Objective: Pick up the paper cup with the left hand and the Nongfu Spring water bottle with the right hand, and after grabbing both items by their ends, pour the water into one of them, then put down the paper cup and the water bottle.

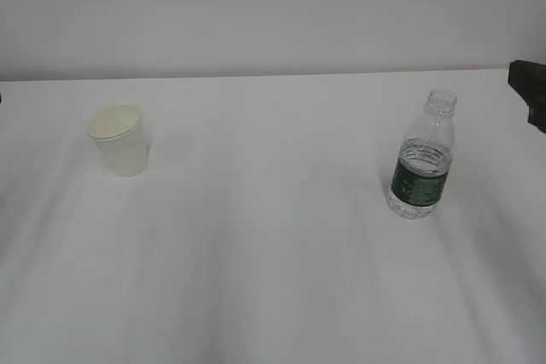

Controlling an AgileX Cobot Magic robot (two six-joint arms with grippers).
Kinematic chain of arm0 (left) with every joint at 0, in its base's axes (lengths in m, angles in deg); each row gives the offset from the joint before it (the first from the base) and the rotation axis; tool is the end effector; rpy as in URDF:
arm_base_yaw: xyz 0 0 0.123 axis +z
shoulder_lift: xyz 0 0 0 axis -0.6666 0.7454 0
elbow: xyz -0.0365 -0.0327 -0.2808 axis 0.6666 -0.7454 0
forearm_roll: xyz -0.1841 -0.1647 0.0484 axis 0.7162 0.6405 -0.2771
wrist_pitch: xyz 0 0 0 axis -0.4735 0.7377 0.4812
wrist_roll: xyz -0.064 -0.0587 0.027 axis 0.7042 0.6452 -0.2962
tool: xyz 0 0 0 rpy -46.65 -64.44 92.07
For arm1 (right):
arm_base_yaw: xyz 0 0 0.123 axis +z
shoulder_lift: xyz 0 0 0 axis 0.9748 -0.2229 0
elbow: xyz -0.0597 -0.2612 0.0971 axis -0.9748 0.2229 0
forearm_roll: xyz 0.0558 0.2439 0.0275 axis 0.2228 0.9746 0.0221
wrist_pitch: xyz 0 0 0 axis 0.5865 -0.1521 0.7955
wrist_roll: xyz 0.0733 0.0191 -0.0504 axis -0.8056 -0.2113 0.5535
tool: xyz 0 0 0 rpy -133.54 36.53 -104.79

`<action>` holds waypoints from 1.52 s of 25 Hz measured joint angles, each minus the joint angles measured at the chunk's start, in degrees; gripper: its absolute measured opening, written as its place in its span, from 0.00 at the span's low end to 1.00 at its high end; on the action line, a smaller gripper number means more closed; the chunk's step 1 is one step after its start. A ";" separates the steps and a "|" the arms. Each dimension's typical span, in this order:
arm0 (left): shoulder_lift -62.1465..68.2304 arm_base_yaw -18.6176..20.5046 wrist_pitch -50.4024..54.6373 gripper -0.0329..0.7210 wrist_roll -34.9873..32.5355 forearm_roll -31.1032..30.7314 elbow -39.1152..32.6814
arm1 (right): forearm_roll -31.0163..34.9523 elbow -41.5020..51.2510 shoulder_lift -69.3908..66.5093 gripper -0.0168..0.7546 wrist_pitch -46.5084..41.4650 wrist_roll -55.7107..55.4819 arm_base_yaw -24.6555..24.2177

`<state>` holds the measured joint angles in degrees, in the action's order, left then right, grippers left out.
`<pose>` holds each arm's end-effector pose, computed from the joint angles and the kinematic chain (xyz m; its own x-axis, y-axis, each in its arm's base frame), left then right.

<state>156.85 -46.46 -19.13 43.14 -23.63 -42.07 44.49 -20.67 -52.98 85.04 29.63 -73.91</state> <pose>0.2389 -0.0164 0.2475 -0.2963 0.0271 -0.9547 0.0492 0.9987 0.0130 0.2299 0.0166 0.2624 -0.2275 -0.1711 -0.9586 -0.1342 0.9806 -0.1432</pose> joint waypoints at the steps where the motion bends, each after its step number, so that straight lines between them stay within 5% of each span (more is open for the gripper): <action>1: 0.00 0.00 -0.64 0.72 0.00 0.12 -0.57 | -0.84 0.57 -0.13 0.79 0.89 -0.79 0.00; 9: 0.13 -0.73 -7.11 0.72 2.05 0.35 -5.57 | -3.70 4.70 -0.26 0.79 6.50 -4.17 0.00; 18: 2.92 -7.94 -10.22 0.71 2.32 0.35 -8.23 | -4.37 7.24 -0.26 0.79 8.38 -6.34 0.00; 38: 6.15 -9.86 -24.85 0.70 5.87 -2.80 -16.94 | -9.43 13.68 -9.69 0.79 19.32 -9.71 0.00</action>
<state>163.00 -56.32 -43.98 49.01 -26.43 -59.01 35.06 -6.99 -62.66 104.36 19.92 -73.91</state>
